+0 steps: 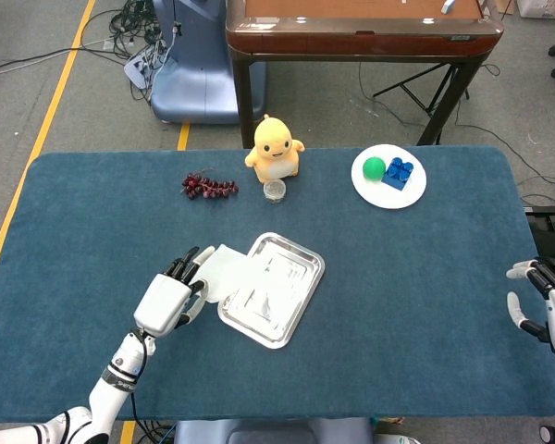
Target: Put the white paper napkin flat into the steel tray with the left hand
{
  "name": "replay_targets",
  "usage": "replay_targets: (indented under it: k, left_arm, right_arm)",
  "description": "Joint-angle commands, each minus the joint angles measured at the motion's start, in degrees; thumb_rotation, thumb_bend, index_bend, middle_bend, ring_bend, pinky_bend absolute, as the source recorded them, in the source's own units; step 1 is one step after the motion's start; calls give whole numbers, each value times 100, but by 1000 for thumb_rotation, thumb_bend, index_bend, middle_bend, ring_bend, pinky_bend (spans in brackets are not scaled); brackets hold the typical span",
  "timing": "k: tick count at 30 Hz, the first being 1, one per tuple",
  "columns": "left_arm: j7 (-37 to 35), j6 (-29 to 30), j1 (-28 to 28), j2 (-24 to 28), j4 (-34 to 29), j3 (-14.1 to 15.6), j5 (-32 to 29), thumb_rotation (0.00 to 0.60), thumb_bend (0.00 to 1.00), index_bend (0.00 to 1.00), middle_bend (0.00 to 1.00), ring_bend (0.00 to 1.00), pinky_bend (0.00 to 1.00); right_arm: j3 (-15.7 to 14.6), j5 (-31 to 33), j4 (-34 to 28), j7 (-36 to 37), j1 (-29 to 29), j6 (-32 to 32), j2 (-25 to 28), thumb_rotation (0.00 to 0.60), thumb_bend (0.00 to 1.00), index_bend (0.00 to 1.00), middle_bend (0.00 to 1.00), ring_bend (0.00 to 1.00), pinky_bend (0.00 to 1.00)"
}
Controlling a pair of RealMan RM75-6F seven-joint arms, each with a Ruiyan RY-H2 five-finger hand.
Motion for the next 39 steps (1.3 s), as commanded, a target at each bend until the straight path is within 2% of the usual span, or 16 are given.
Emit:
replay_targets:
  k: [1, 9, 16, 26, 39]
  left_arm:
    - [-307, -127, -59, 51, 162, 115, 190, 600, 692, 704, 85, 0, 217]
    - [-469, -123, -122, -23, 427, 280, 585, 600, 690, 701, 85, 0, 217]
    - [-216, -83, -105, -131, 451, 399, 834, 600, 690, 700, 85, 0, 217]
    - [86, -106, -207, -341, 704, 411, 1124, 600, 690, 699, 85, 0, 217]
    - [560, -283, -151, -545, 634, 420, 1020, 600, 690, 699, 85, 0, 217]
  right_arm:
    - [-14, -50, -30, -3, -37, 70, 22, 600, 444, 409, 366, 222, 200]
    - [-124, -396, -130, 179, -171, 367, 120, 600, 444, 409, 366, 222, 200]
    - [-192, -627, -175, 197, -292, 630, 149, 600, 443, 409, 366, 222, 200]
    - [-192, -697, -190, 226, -356, 768, 154, 600, 444, 409, 366, 222, 200]
    - [-173, -716, -189, 307, -396, 846, 176, 600, 443, 409, 366, 222, 200]
